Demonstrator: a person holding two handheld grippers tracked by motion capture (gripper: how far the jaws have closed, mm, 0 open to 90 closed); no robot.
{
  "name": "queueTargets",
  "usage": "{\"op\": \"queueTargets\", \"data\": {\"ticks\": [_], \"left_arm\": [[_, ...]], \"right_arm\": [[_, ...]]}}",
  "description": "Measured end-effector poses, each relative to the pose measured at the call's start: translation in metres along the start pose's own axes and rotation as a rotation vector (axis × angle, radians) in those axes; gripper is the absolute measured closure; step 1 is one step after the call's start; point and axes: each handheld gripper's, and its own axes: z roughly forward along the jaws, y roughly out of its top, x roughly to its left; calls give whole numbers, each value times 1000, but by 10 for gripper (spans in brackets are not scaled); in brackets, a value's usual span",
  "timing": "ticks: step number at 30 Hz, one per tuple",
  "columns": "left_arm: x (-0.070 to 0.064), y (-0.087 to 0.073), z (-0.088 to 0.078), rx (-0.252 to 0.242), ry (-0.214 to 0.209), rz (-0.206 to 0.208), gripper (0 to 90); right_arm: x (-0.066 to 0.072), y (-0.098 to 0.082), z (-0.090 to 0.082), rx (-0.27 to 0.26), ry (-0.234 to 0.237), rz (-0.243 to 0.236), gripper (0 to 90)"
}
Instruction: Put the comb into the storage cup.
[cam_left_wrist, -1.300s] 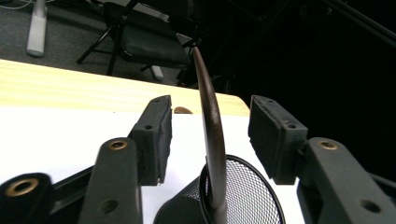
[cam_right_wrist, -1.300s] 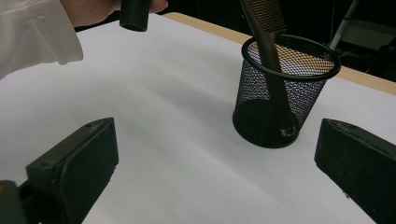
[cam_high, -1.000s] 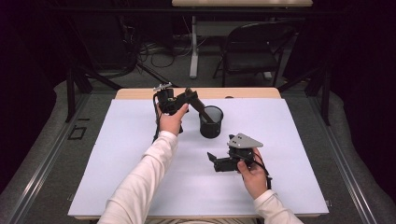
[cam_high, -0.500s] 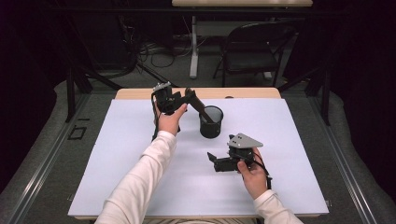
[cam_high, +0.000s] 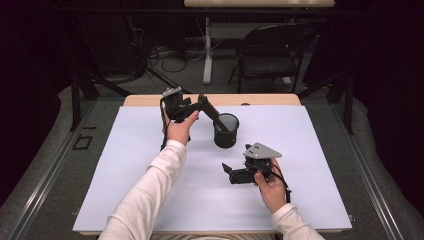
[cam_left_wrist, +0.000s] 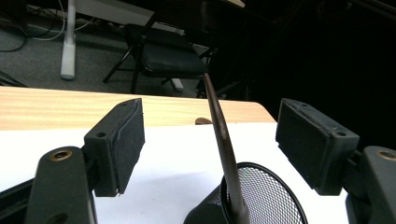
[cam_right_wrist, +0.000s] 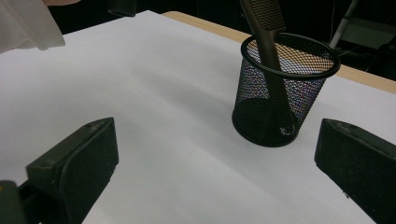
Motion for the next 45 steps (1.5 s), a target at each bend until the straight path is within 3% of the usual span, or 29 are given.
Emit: {"op": "queueTargets", "data": {"ticks": [2, 12, 17, 26, 35, 45], "left_arm": [[0, 1, -1, -2, -6, -6, 245], [-1, 7, -10, -7, 18, 50, 252], [-2, 9, -13, 10, 13, 31, 257], [-4, 12, -20, -7, -24, 26, 207], [-5, 16, -30, -2, -45, 52, 161], [-6, 22, -41, -5, -86, 28, 145]], "right_arm": [[0, 0, 0, 1, 1, 0, 0], [0, 0, 0, 1, -1, 0, 0], [0, 0, 0, 1, -1, 0, 0], [0, 0, 0, 0, -2, -3, 0], [0, 0, 0, -1, -3, -1, 0], [0, 0, 1, -2, -4, -2, 0]]}}
